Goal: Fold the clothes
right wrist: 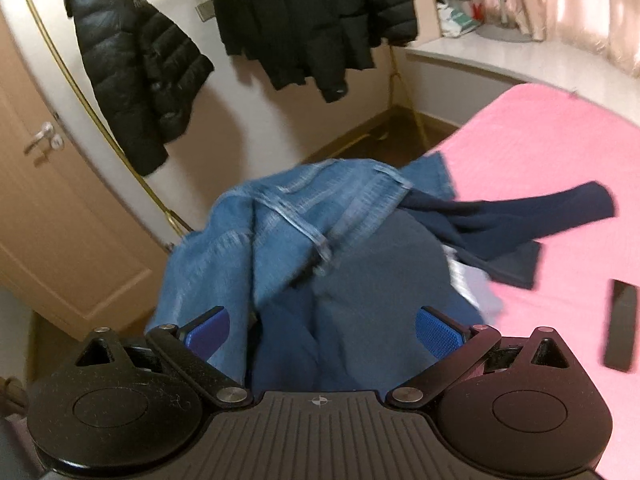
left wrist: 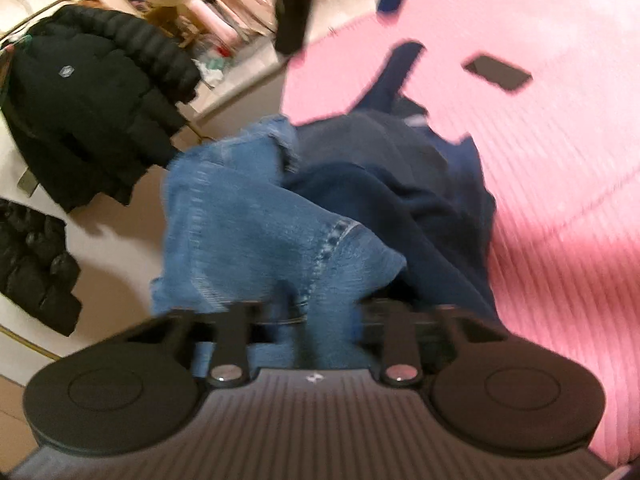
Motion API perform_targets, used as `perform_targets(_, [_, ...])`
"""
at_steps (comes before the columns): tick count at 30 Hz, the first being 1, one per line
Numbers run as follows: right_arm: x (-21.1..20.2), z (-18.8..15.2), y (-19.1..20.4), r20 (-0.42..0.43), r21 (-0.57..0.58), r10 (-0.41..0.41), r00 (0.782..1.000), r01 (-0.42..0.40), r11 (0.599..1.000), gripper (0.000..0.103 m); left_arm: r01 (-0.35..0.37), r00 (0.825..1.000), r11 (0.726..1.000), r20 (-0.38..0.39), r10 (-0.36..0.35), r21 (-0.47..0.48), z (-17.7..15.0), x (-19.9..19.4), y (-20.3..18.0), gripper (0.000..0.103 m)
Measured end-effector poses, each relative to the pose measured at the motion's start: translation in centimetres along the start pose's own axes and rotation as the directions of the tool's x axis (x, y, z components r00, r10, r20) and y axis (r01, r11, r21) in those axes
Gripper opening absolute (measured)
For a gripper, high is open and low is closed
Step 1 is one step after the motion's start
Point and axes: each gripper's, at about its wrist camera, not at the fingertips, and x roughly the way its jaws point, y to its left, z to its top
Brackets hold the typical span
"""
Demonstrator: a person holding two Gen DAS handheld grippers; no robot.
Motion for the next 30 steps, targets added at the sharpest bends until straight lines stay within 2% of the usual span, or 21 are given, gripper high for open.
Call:
perform_targets(3, [3.5,1.8,-0.3,0.004,0.072,0.081,0.997,-0.081,0.994,0.102,-0.014,1.0,0.987,0.025,0.019,-0.161,-0.1,-2.3,4.6,0.011])
perform_targets(5, [5.9,2.8,-0.3,0.012,0.119,0.133,0.991,-0.133,0.984,0.102,-0.039,0.998,0.96,0.03,0.049,-0.277,-0.6,-3.5,8.0,0.01])
perform_targets(7, [7.3,3.3,-0.4,0.008,0.147,0.143,0.99,-0.143,0.979,0.102,-0.063,0.996,0.94,0.04,0.081,-0.336,-1.0,-4.4,10.5,0.01])
perform_targets(10, [8.6,3.8,-0.5,-0.007,0.177,0.131,0.991,-0.128,0.976,0.102,-0.103,0.99,0.922,0.049,0.131,-0.373,-1.5,-5.1,13.1,0.01])
perform_targets(14, [10.5,4.5,-0.7,-0.028,0.217,0.116,0.993,-0.107,0.97,0.1,-0.108,0.985,0.924,0.085,0.149,-0.367,-1.1,-5.4,14.3,0.01])
perform_targets(15, [10.9,4.6,-0.7,-0.033,0.227,0.112,0.993,-0.102,0.969,0.074,-0.108,0.984,0.925,0.094,0.152,-0.364,-1.0,-5.4,14.6,0.01])
perform_targets(16, [11.4,4.8,-0.8,-0.039,0.236,0.109,0.993,-0.097,0.967,0.056,-0.109,0.982,0.926,0.104,0.156,-0.362,-0.8,-5.5,14.9,0.01])
perform_targets(17, [11.9,4.9,-0.8,-0.044,0.246,0.105,0.993,-0.091,0.965,0.051,-0.109,0.981,0.927,0.113,0.159,-0.36,-0.7,-5.6,15.1,0.01])
perform_targets(19, [12.2,5.4,-1.0,-0.044,0.267,0.111,0.993,-0.096,0.959,0.015,-0.11,0.977,0.928,0.132,0.166,-0.355,-0.5,-5.7,15.7,0.009])
perform_targets(21, [9.8,6.4,-1.3,0.016,0.276,0.144,0.99,-0.142,0.951,0.015,-0.114,0.969,0.929,0.166,0.181,-0.351,0.3,-6.2,16.5,0.009])
perform_targets(23, [6.6,7.7,-1.8,0.11,0.283,0.162,0.981,-0.187,0.941,0.014,-0.121,0.951,0.929,0.227,0.209,-0.349,1.9,-7.2,18.0,0.008])
perform_targets(24, [4.5,8.4,-2.3,0.166,0.29,0.17,0.971,-0.213,0.933,0.0,-0.113,0.943,0.935,0.259,0.207,-0.336,2.9,-7.9,18.1,0.008])
perform_targets(25, [2.2,9.0,-2.9,0.226,0.301,0.177,0.958,-0.241,0.922,0.0,-0.102,0.935,0.943,0.292,0.2,-0.318,3.9,-8.7,18.0,0.007])
perform_targets(27, [-3.2,9.6,-3.9,0.362,0.301,0.182,0.914,-0.299,0.906,0.0,-0.082,0.916,0.956,0.357,0.183,-0.28,5.9,-10.3,17.7,0.004])
perform_targets(29, [-9.2,9.5,-4.7,0.465,0.267,0.148,0.873,-0.297,0.917,0.0,-0.065,0.893,0.968,0.419,0.164,-0.241,7.9,-11.9,17.5,0.004])
perform_targets(30, [-12.1,8.9,-5.1,0.499,0.252,0.12,0.858,-0.276,0.927,0.0,-0.057,0.88,0.974,0.45,0.153,-0.221,8.9,-12.7,17.4,0.004])
